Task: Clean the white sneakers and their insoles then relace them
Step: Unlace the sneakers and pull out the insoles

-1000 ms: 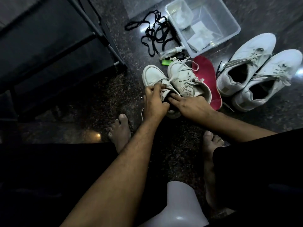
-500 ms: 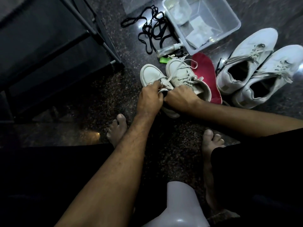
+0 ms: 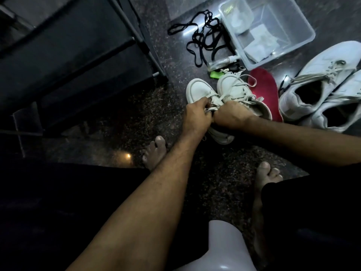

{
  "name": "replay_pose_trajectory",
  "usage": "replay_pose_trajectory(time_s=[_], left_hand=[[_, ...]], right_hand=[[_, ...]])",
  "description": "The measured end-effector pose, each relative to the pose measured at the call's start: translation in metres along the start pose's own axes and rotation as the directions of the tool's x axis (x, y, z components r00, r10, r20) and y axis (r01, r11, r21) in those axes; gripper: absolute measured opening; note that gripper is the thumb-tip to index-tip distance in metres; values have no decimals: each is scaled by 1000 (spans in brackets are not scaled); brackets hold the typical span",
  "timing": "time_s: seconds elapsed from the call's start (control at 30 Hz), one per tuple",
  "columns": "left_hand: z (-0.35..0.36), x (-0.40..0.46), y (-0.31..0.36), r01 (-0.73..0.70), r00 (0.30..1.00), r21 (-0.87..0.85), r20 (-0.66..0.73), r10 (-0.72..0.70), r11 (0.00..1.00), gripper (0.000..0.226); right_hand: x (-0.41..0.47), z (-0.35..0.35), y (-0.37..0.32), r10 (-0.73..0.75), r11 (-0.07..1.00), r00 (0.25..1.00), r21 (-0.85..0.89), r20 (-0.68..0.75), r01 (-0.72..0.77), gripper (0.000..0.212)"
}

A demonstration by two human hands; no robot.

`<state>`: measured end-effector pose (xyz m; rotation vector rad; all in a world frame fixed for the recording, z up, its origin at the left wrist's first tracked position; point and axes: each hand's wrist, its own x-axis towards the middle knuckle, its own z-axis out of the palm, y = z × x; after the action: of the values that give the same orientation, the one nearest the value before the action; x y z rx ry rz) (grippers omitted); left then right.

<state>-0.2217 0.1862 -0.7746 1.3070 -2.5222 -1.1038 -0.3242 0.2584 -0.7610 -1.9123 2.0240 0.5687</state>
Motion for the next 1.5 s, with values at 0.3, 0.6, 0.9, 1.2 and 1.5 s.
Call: replay_pose_trajectory(time_s=[0.3, 0.6, 0.9, 1.2, 1.5], left_hand=[[3, 0, -3, 19, 1000, 16, -4, -19, 1000, 24], [4, 6, -3, 48, 999, -12, 7, -48, 999, 16], [2, 2, -1, 43, 999, 32, -8, -42, 999, 18], [11, -29, 8, 104, 993, 67, -69, -100, 992, 24], [-1, -20, 3, 274, 962, -64, 31, -272, 960, 6]], right_hand=[[4, 2, 4, -33, 999, 999, -1, 7, 33, 34], [2, 4, 5, -63, 995, 998, 73, 7, 63, 29], [-22, 1, -9, 46, 999, 998, 2, -40, -46, 32], [-37, 5, -26, 197, 767, 949, 564, 245, -305, 29], [-44, 26, -34, 363, 813, 931, 472, 45, -340, 16]])
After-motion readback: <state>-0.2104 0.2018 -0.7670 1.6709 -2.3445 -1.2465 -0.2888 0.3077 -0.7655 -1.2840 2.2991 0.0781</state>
